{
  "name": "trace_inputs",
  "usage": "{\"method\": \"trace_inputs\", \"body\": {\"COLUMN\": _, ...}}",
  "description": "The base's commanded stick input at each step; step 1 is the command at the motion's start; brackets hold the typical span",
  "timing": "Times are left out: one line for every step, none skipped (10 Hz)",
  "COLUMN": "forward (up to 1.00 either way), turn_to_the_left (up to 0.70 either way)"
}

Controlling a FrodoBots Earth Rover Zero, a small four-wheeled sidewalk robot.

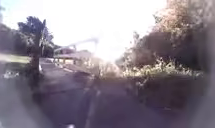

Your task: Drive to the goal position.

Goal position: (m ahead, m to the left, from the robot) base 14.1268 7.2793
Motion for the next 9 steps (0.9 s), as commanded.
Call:
{"method": "trace_inputs", "body": {"forward": 0.45, "turn_to_the_left": 0.27}}
{"method": "trace_inputs", "body": {"forward": 0.45, "turn_to_the_left": 0.27}}
{"method": "trace_inputs", "body": {"forward": 0.45, "turn_to_the_left": 0.27}}
{"method": "trace_inputs", "body": {"forward": 0.45, "turn_to_the_left": 0.27}}
{"method": "trace_inputs", "body": {"forward": 0.45, "turn_to_the_left": 0.27}}
{"method": "trace_inputs", "body": {"forward": 0.45, "turn_to_the_left": 0.27}}
{"method": "trace_inputs", "body": {"forward": 0.45, "turn_to_the_left": 0.27}}
{"method": "trace_inputs", "body": {"forward": 0.45, "turn_to_the_left": 0.27}}
{"method": "trace_inputs", "body": {"forward": 0.45, "turn_to_the_left": 0.27}}
